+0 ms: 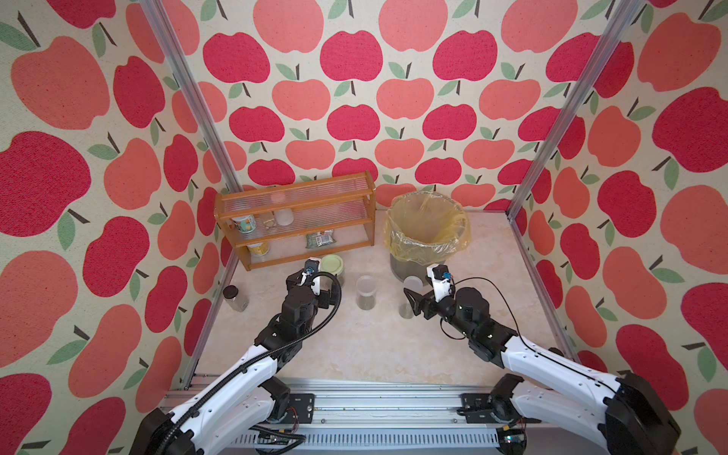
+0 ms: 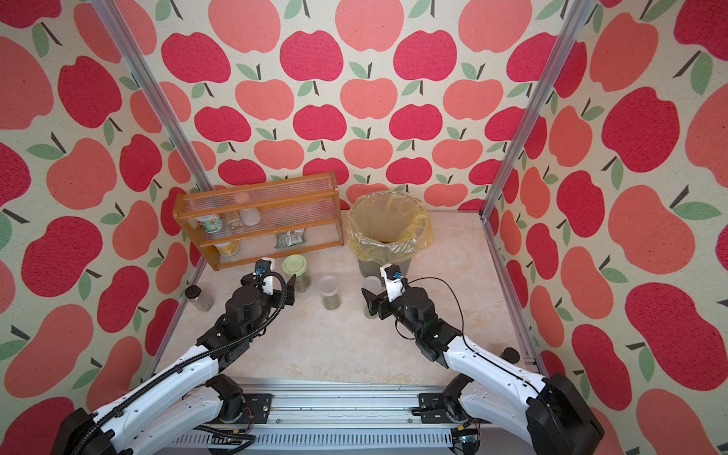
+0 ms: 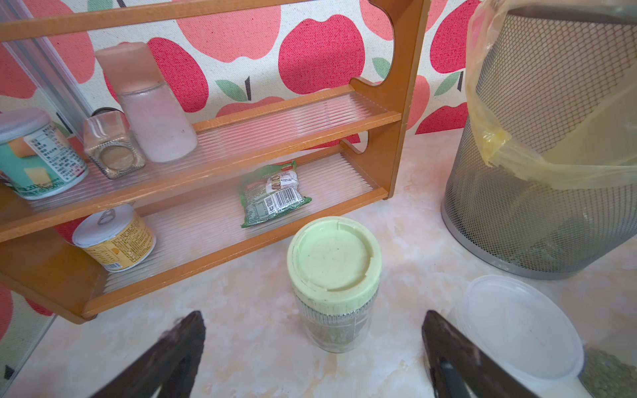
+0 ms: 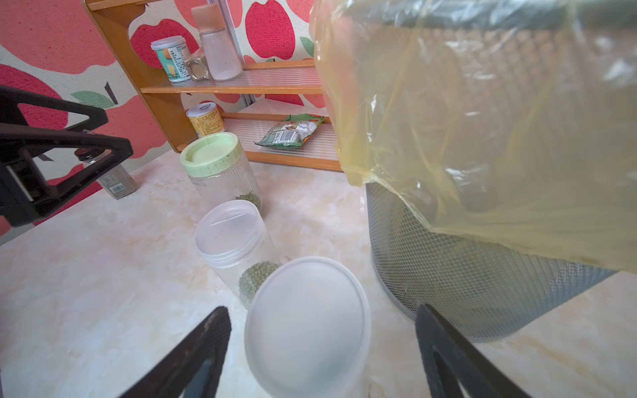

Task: Empty moldy mung beans from jars
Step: Pick up the jar from the center of the board.

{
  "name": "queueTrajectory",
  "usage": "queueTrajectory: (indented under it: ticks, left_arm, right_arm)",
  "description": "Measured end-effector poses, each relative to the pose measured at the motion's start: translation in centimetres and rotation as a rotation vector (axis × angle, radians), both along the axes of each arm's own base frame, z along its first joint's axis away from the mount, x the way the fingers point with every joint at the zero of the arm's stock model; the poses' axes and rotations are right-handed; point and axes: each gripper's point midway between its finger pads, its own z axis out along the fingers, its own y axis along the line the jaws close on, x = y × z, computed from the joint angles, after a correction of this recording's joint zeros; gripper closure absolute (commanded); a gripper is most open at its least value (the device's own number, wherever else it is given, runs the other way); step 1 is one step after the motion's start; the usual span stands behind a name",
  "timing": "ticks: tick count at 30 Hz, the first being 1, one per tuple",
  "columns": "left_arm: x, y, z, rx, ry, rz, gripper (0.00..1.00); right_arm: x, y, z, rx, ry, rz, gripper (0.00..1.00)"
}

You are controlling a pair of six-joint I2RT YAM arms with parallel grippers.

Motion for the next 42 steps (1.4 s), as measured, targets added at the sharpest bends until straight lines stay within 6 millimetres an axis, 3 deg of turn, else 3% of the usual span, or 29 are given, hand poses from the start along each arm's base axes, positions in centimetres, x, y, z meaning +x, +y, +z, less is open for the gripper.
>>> queueTrajectory:
  ticks: [19, 23, 27, 36, 42]
  left_arm:
    - [0.0, 0.1, -0.3, -0.002, 0.007, -0.001, 0.00]
    - [0.0, 0.2, -0.3, -0.005, 0.009, 0.003, 0.00]
    - [0.0, 0.3, -0.4, -0.004, 0.010, 0.005, 0.00]
    - [-0.1, -0.3, -0.6, -0.013, 0.017, -0.034, 0.00]
    - [-0.8, -2.6, -0.1, -0.053, 0.012, -0.171, 0.00]
  right_arm:
    - [1.2, 0.8, -1.7, -0.002, 0.000, -0.041, 0.18]
    - [1.5, 0.8, -2.9, -0.025, 0.022, -0.054, 0.24]
    - [1.7, 0.7, -3.2, -0.024, 0.031, -0.065, 0.37]
    - [1.3, 0.7, -2.1, 0.024, 0.019, -0.057, 0.46]
    - [-0.1, 0.7, 1.5, 0.143, -0.007, -0.010, 0.46]
